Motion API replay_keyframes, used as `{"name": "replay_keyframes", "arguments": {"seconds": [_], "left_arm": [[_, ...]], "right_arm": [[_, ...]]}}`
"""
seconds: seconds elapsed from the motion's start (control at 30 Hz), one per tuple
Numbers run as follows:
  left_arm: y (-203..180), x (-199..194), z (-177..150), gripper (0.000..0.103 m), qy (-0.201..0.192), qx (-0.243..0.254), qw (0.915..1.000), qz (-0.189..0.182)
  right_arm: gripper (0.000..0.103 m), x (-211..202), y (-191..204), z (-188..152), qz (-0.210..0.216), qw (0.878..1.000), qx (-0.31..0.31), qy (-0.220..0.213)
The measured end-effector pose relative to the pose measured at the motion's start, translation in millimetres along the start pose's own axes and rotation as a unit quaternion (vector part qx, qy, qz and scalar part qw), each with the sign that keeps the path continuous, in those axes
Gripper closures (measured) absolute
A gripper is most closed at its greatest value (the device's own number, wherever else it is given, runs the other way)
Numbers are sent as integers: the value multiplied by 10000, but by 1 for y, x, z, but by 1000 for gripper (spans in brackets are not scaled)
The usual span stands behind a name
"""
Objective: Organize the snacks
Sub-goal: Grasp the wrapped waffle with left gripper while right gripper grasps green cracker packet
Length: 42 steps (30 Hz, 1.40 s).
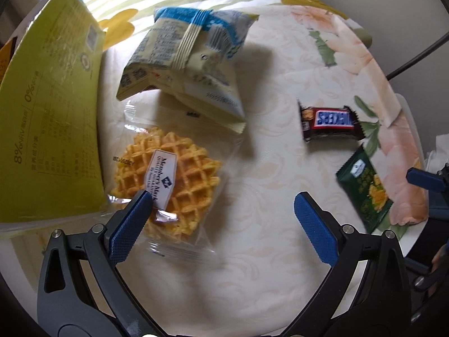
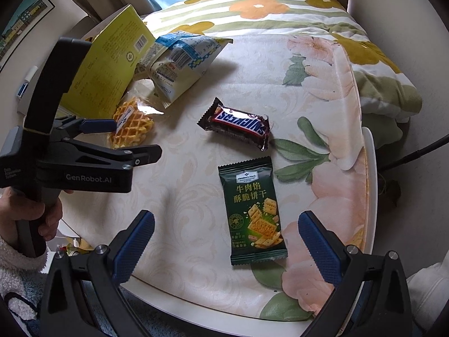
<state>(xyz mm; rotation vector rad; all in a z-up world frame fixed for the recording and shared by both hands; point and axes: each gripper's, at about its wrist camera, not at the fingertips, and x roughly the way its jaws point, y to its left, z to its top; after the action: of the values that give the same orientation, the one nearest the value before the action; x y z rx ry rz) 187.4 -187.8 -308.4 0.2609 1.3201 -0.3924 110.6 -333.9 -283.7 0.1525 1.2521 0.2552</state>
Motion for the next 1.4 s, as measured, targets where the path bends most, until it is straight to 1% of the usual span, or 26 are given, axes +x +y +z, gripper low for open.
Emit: {"name": "replay_keyframes", "arguments": {"seconds": [0.03,0.07,0.1,0.13,0.17,0.2,0.27,0.4,0.5,0.63,0.77,0.9,0.93,1.0,1.1,1.2,1.23,1.3,1.4], "left_arm": [[-3,-2,0,3,0,32,10000,34],[-7,-3,3,3,-10,110,9997,205],[-11,-6,5,3,-45,240,9986,461],[-13,-7,8,3,-47,326,9975,618],[-15,-6,11,2,11,397,9963,764],[-16,-3,15,2,153,452,9945,929],[-11,3,26,2,373,469,9927,1050],[-7,20,42,2,766,289,9887,1257],[-3,29,51,2,886,60,9871,1335],[-5,42,63,0,1039,-25,9839,1451],[-3,48,75,0,1163,-127,9841,1336],[10,54,80,0,1418,-334,9855,867],[11,55,80,0,1471,-354,9854,784],[10,55,80,0,1506,-316,9852,752],[5,54,79,0,1518,-298,9859,640],[5,45,79,0,1442,-379,9884,282],[7,40,79,0,1384,-417,9893,220],[12,33,78,0,1279,-441,9905,240],[20,34,73,0,1303,-441,9901,260]], "right_arm": [[1,-1,0,0,-3,10000,-3,-12],[1,-1,1,0,-2,10000,-5,-25],[1,-2,1,0,1,10000,-5,-36],[1,-2,0,0,2,10000,-3,-51],[1,-3,0,0,6,10000,2,-66],[1,-3,0,0,13,10000,10,-75],[1,-2,-1,0,25,10000,26,-88],[1,-1,-1,0,51,9999,56,-103],[1,-1,-2,0,62,9999,93,-113],[1,0,-4,0,60,9998,136,-107],[1,2,-8,2,64,9997,195,-115],[1,4,-10,3,81,9997,217,-117],[1,4,-10,3,84,9997,218,-118],[1,4,-10,3,95,9996,218,-119],[1,4,-11,2,102,9997,208,-128],[1,4,-12,2,67,9998,164,-110],[1,4,-12,1,54,9998,150,-102],[1,4,-12,0,36,9999,121,-91],[1,8,-13,-1,17,10000,42,-61]]}}
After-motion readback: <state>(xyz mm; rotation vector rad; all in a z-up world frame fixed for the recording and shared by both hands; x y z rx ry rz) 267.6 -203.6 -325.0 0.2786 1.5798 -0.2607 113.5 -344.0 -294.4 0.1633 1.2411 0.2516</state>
